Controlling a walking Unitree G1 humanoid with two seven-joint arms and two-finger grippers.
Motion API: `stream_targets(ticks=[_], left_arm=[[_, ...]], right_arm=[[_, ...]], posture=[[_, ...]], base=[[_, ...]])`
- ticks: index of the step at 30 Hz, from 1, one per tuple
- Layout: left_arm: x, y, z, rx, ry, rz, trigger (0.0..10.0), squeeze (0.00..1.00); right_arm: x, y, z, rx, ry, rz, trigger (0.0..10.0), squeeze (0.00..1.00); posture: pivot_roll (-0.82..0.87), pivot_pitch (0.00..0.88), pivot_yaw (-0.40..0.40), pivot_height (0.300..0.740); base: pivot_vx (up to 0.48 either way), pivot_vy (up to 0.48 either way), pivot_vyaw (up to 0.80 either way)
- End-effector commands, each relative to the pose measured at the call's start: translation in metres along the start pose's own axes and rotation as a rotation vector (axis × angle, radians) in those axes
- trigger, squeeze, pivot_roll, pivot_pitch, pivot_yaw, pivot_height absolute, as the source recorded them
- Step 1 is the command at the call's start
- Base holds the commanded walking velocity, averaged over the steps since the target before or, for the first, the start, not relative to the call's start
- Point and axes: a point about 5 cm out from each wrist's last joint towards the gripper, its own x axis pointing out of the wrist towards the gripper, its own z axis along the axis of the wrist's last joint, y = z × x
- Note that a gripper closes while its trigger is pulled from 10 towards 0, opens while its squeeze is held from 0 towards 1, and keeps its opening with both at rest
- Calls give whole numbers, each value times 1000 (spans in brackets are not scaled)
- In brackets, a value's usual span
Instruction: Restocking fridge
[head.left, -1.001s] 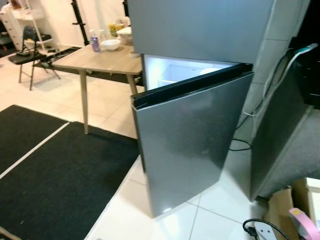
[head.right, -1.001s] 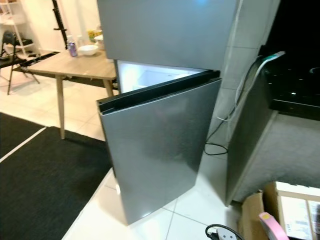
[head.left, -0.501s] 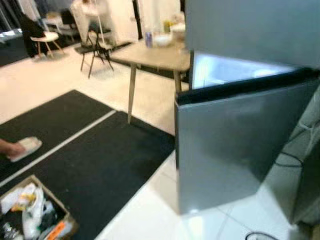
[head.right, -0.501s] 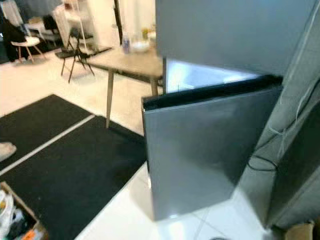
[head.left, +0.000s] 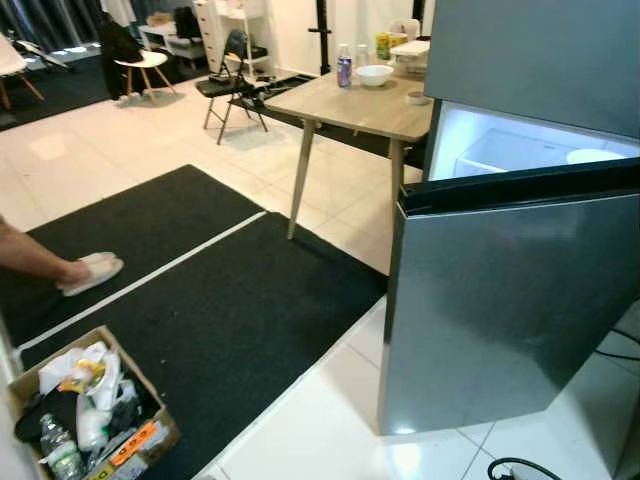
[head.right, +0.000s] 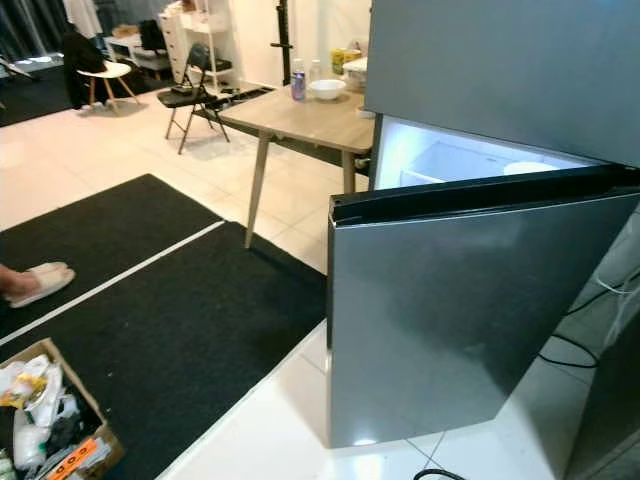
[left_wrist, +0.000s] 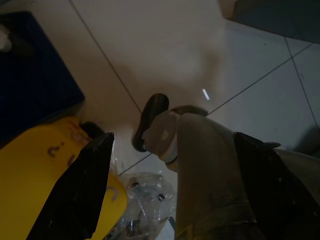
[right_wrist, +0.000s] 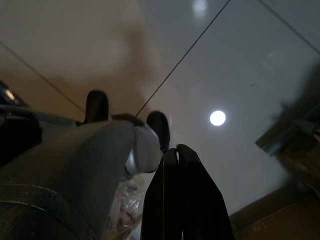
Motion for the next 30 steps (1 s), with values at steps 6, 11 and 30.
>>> stream_targets(ticks=[6, 11, 30], left_arm=[[-1, 1, -4, 10, 19, -3, 10000, 0], [0, 0, -2, 13, 16, -9, 10000, 0], [1, -1, 3, 4, 0, -4, 10000, 0]], right_arm=[[1, 4, 4, 25, -38, 7, 10000, 0], [1, 5, 12, 51, -84, 30, 10000, 0], [2, 18, 77, 187, -334, 136, 10000, 0]], posture=[[-78, 0, 17, 740], [-79, 0, 13, 740], [-78, 0, 16, 740]], base=[[344, 0, 0], [344, 0, 0], [346, 0, 0]])
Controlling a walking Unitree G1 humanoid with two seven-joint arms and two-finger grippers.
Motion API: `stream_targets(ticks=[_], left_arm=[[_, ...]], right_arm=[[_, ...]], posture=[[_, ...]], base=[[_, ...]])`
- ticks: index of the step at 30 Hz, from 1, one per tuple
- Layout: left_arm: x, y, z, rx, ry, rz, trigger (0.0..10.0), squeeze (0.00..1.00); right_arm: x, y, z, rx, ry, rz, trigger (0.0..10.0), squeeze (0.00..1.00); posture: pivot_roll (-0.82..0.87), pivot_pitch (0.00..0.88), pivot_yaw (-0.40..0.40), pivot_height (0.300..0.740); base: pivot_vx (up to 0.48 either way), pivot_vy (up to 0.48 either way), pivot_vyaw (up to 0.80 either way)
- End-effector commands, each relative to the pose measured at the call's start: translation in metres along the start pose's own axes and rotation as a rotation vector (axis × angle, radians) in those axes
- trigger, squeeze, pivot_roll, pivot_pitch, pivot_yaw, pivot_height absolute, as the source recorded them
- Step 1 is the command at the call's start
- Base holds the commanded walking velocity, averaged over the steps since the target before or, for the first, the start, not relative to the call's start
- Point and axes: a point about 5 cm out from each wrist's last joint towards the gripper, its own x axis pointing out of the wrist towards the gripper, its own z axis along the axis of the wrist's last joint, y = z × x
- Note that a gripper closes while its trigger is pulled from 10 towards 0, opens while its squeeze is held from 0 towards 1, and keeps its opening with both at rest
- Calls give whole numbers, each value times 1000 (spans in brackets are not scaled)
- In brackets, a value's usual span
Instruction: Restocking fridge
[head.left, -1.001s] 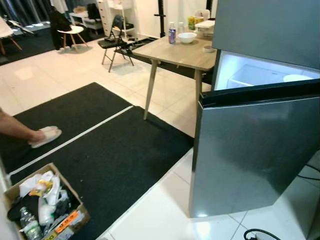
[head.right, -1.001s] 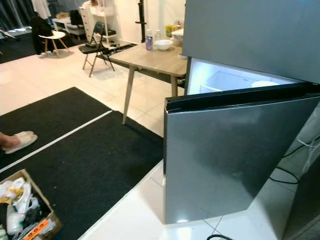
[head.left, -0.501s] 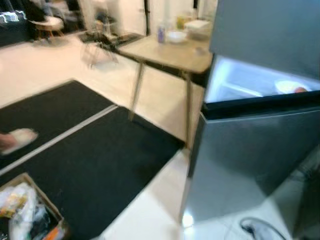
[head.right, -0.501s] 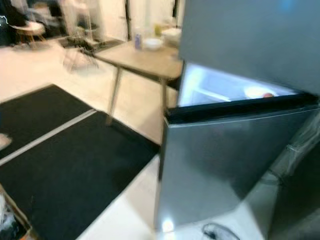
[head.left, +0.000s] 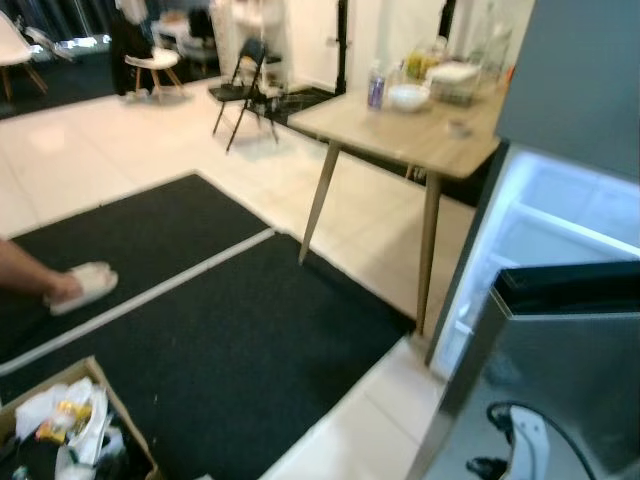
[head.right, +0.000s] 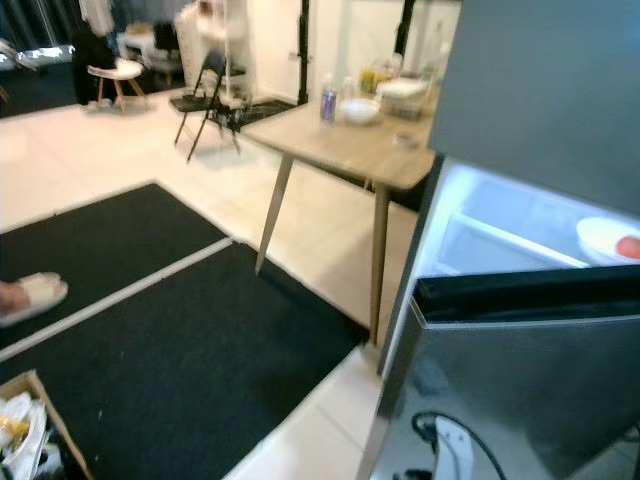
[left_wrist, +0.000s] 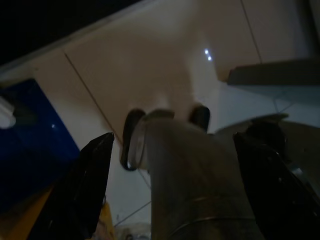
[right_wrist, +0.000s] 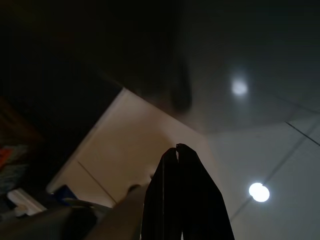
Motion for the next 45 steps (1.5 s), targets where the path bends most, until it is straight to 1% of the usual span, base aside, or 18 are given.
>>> stream_targets(ticks=[1, 2, 3, 4, 10, 11, 12, 13, 14, 17, 18, 19, 21, 23, 25, 33, 37, 45], left_arm=[[1, -1, 0, -6, 2, 3, 10000, 0], [1, -2, 2, -7, -3, 5, 10000, 0], [3, -2, 8, -15, -18, 9, 10000, 0], [3, -2, 8, -15, -18, 9, 10000, 0], [4, -4, 13, -24, -35, 7, 10000, 0], [4, -4, 13, -24, -35, 7, 10000, 0], [4, -4, 12, -24, -35, 6, 10000, 0], [4, -4, 11, -25, -32, 6, 10000, 0], [4, -4, 11, -25, -32, 6, 10000, 0], [3, -4, 8, -29, -27, 6, 10000, 0], [3, -4, 8, -29, -27, 6, 10000, 0], [3, -4, 7, -31, -26, 7, 10000, 0], [3, -4, 7, -31, -26, 7, 10000, 0], [3, -4, 5, -34, -22, 9, 10000, 0], [3, -5, 4, -36, -21, 10, 10000, 0], [3, -6, 2, -40, -22, 11, 10000, 0], [3, -6, 1, -41, -19, 10, 10000, 0], [3, -5, 2, -41, -20, 14, 10000, 0]], right_arm=[[1, -2, 16, 1, -55, -7, 10000, 0], [3, 0, 22, -1, -75, 5, 10000, 0], [7, 7, 39, -19, -126, 41, 10000, 0], [7, 7, 39, -19, -126, 41, 10000, 0], [12, 25, 88, -83, -272, 120, 10000, 0], [12, 25, 88, -83, -272, 120, 10000, 0], [12, 27, 97, -94, -300, 129, 10000, 0], [11, 33, 117, -128, -360, 130, 10000, 0], [11, 33, 117, -128, -360, 130, 10000, 0], [6, 44, 162, -227, -484, 98, 10000, 0], [6, 44, 162, -227, -484, 98, 10000, 0], [4, 47, 175, -268, -517, 78, 10000, 0], [4, 47, 175, -268, -517, 78, 10000, 0], [-1, 57, 203, -353, -583, 44, 10000, 0], [-4, 65, 217, -421, -610, 33, 10000, 0], [3, 70, 207, -455, -537, 31, 10000, 0], [7, 69, 195, -439, -492, 27, 10000, 0], [8, 70, 196, -446, -485, 22, 10000, 0]], posture=[[-78, 0, 16, 740], [-78, 0, 17, 740], [-81, 0, 17, 740], [-81, 0, 17, 740], [-83, 0, 17, 740], [-83, 0, 17, 740], [-83, 0, 16, 740], [-80, 0, 13, 740], [-80, 0, 13, 740], [-78, 0, 11, 740], [-78, 0, 11, 740], [-78, 0, 11, 740], [-78, 0, 11, 740], [-75, 0, 6, 740], [-73, 0, 1, 740], [-70, 0, -2, 740], [-70, 0, -1, 740], [-72, 0, 1, 740]], base=[[341, 0, 0], [319, 0, 0], [0, 0, 0], [0, 0, 0], [0, 0, 0], [0, 0, 0], [0, 0, 0], [0, 0, 0], [0, 0, 0], [0, 0, 0], [0, 0, 0], [0, 0, 0], [0, 0, 0], [0, 0, 0], [0, 0, 0], [0, 0, 0], [0, 0, -788], [0, 0, -784]])
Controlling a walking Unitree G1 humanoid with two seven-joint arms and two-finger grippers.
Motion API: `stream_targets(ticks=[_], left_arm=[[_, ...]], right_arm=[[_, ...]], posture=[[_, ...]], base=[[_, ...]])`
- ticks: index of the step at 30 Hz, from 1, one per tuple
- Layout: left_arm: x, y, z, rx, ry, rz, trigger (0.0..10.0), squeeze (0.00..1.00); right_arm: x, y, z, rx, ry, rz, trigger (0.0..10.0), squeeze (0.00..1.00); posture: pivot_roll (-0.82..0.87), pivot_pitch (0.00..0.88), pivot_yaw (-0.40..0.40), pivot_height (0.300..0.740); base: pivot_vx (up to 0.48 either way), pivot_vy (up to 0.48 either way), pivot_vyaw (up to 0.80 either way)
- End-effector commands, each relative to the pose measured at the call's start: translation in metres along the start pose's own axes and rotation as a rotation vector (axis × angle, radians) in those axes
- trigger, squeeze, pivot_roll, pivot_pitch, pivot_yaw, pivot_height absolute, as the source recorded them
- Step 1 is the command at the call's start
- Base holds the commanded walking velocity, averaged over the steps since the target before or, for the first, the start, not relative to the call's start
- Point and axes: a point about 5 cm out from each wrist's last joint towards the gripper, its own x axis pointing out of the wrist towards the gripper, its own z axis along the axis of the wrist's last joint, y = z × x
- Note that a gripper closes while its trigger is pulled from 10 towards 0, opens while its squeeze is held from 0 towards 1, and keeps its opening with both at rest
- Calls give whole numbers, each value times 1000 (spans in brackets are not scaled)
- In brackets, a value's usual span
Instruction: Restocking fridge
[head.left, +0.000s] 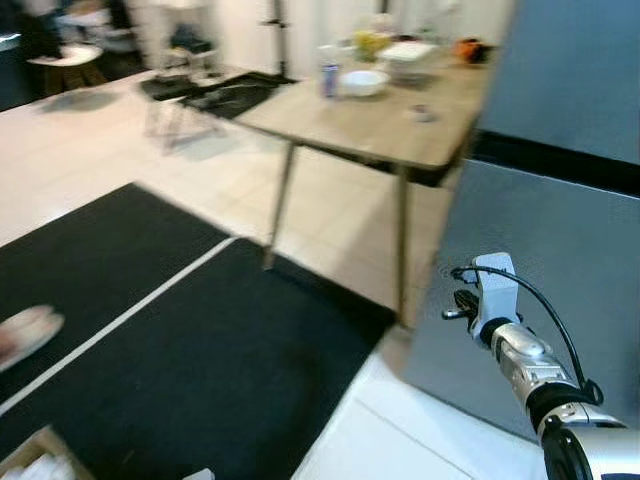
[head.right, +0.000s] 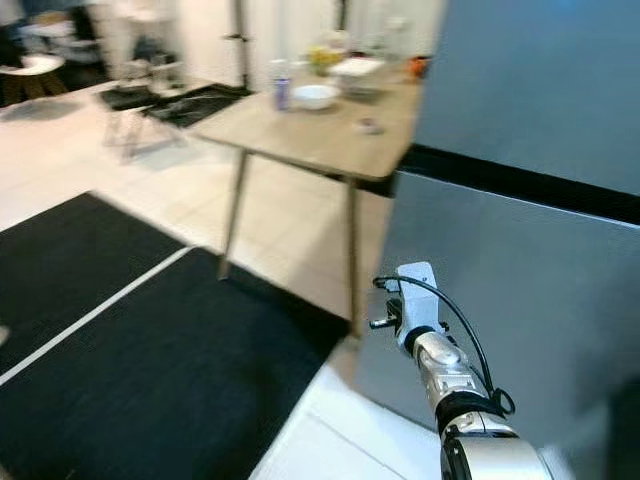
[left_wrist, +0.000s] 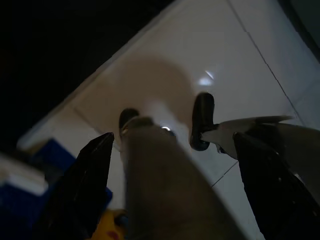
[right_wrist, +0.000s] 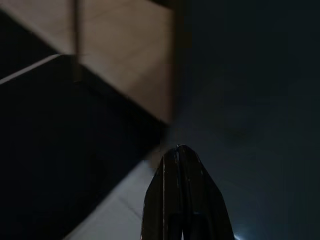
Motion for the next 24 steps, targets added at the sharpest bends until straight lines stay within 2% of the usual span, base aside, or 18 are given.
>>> stream_targets(ticks=[1, 13, 16, 24], left_arm=[[1, -4, -4, -19, 3, -1, 10000, 0], [1, -5, -5, -6, 13, 0, 10000, 0], [0, -4, -7, -15, 24, -4, 10000, 0], [0, -3, -7, -15, 26, -9, 10000, 0]], right_arm=[[0, 0, -4, -1, 30, -3, 10000, 0], [1, 5, -3, -8, 28, 11, 10000, 0], [1, 9, -6, 6, 27, 17, 10000, 0], [0, 9, -9, 4, 32, 20, 10000, 0]], posture=[[-72, 0, 1, 740], [-76, 0, 0, 740], [-76, 0, 0, 740], [-76, 0, 0, 740]], base=[[0, 0, -781], [0, 0, -784], [0, 0, 0], [303, 0, 0]])
